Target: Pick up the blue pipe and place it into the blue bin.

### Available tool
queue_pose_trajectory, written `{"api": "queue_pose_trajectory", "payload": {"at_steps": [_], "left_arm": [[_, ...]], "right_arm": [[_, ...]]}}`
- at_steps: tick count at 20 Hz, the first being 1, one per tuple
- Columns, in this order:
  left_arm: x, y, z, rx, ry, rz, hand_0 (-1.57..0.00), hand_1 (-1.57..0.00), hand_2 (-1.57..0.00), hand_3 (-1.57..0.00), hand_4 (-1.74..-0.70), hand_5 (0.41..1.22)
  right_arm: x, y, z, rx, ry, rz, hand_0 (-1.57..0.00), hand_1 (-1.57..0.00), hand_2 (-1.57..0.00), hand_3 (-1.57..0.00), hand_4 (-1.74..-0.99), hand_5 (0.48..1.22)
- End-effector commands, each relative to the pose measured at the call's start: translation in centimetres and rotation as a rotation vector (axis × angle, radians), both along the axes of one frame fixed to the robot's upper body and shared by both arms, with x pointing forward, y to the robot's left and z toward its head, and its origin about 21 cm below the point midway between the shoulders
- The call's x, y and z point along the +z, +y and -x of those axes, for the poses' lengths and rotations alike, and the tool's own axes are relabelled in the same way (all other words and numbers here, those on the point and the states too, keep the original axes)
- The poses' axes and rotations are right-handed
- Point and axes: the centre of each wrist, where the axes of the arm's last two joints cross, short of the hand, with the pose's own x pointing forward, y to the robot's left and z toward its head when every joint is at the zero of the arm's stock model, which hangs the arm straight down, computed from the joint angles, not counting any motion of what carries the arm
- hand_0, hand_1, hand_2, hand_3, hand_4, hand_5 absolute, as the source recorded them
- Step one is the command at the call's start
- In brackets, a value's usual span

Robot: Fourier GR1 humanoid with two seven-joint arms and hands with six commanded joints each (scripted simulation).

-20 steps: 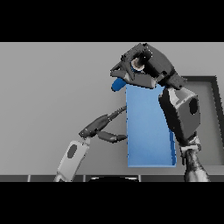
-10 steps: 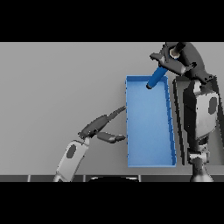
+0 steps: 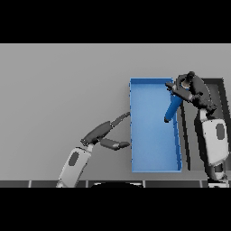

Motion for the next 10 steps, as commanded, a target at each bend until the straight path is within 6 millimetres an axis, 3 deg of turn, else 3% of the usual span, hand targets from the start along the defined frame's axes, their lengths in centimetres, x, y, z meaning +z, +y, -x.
{"api": "queue_pose_trajectory", "payload": {"at_steps": [1, 3, 4, 8, 9, 10], "left_arm": [[-0.2, -0.1, 0.1, 0.004, 0.005, -0.005, 0.00, 0.00, 0.00, 0.00, -0.88, 0.425], [0.1, -0.1, 0.1, 0.002, -0.008, 0.008, 0.00, 0.00, 0.00, 0.00, -0.89, 0.422], [0.1, -0.1, 0.1, 0.002, -0.005, -0.001, 0.00, 0.00, 0.00, 0.00, -0.89, 0.420], [0.3, 0.1, 0.2, -0.009, -0.009, 0.006, 0.00, 0.00, 0.00, 0.00, -0.88, 0.421], [0.1, 0.2, 0.1, -0.003, -0.005, -0.002, 0.00, 0.00, 0.00, 0.00, -0.88, 0.421], [0.0, 0.2, 0.1, -0.009, -0.005, -0.006, 0.00, 0.00, 0.00, 0.00, -0.88, 0.422]], "right_arm": [[-0.8, 0.0, 0.3, -0.037, 0.034, 0.021, -1.57, -1.57, -1.57, -1.57, -1.741, 1.221], [-2.3, -0.2, 1.1, -0.090, 0.107, 0.038, -1.57, -1.57, -1.57, -1.52, -1.741, 1.221], [-2.5, -0.1, 1.1, -0.096, 0.120, 0.054, -1.57, -1.57, -1.57, -1.26, -1.741, 1.221], [-4.8, 0.4, 1.9, -0.190, 0.261, 0.113, -1.57, -1.55, -1.57, -0.85, -1.741, 1.221], [-5.1, 0.4, 1.7, -0.211, 0.300, 0.127, -1.46, -1.34, -1.34, -0.79, -1.678, 1.221], [-5.3, 0.6, 1.4, -0.219, 0.340, 0.148, -1.17, -1.07, -1.07, -0.63, -1.592, 1.221]]}}
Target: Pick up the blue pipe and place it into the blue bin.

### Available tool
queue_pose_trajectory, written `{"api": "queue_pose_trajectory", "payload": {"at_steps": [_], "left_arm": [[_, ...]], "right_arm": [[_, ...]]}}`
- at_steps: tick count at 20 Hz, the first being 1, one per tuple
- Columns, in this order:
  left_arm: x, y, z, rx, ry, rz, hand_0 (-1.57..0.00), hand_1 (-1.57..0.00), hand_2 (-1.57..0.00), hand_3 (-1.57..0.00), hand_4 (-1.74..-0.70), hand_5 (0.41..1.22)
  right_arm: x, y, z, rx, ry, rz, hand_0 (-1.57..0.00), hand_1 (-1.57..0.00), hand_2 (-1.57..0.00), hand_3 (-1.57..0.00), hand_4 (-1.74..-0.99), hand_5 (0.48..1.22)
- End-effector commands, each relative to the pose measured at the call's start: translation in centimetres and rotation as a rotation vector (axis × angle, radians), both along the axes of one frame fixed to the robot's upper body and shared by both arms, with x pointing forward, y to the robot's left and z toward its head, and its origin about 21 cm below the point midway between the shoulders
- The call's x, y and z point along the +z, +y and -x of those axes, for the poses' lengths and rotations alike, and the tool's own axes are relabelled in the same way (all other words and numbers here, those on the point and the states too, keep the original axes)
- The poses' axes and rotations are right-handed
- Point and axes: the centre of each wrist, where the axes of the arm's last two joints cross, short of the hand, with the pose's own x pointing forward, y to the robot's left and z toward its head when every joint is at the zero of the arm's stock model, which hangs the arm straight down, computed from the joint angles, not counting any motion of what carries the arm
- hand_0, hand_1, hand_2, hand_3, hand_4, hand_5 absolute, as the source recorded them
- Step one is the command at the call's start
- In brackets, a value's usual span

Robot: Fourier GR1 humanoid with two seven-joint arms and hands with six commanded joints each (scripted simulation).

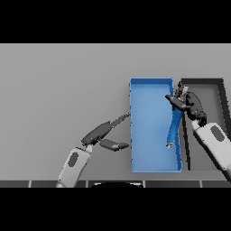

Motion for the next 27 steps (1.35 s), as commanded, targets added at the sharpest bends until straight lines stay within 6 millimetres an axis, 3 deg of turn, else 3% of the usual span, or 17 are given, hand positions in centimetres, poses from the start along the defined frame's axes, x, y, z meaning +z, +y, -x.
{"api": "queue_pose_trajectory", "payload": {"at_steps": [1, 3, 4, 6, 9, 18, 27], "left_arm": [[0.0, -0.1, 0.1, 0.002, -0.001, -0.002, 0.00, 0.00, 0.00, 0.00, -0.88, 0.422], [0.3, -0.1, 0.1, 0.004, -0.007, 0.000, 0.00, 0.00, 0.00, 0.00, -0.88, 0.427], [0.3, -0.1, 0.3, 0.002, -0.007, 0.009, 0.00, 0.00, 0.00, 0.00, -0.88, 0.428], [0.3, -0.4, 0.2, 0.007, -0.002, 0.007, 0.00, 0.00, 0.00, 0.00, -0.88, 0.429], [0.3, 0.0, 0.4, 0.002, 0.003, 0.010, 0.00, 0.00, 0.00, 0.00, -0.89, 0.428], [0.1, 0.1, 0.2, 0.016, -0.005, -0.006, 0.00, 0.00, 0.00, 0.00, -0.89, 0.429], [0.2, 0.0, -0.5, 0.021, -0.006, -0.012, 0.00, 0.00, 0.00, 0.00, -0.88, 0.431]], "right_arm": [[-0.2, -0.1, -0.1, -0.008, 0.043, 0.025, -0.94, -0.85, -0.86, -0.50, -1.503, 1.221], [-0.3, 0.2, 0.0, 0.044, 0.118, 0.082, -0.60, -0.55, -0.55, -0.32, -1.337, 1.221], [-0.3, 0.3, 0.1, 0.074, 0.142, 0.108, -0.48, -0.44, -0.44, -0.26, -1.275, 1.186], [-0.4, 0.5, 0.0, 0.129, 0.175, 0.177, -0.31, -0.28, -0.28, -0.16, -1.175, 1.084], [-0.5, 0.9, -0.1, 0.219, 0.200, 0.264, -0.16, -0.14, -0.14, -0.08, -1.083, 0.934], [-0.9, 0.7, -0.2, 0.259, 0.214, 0.359, -0.02, -0.02, -0.02, -0.01, -1.033, 0.696], [-1.1, 0.8, -0.6, 0.295, 0.222, 0.366, -0.01, -0.01, -0.01, 0.00, -1.022, 0.643]]}}
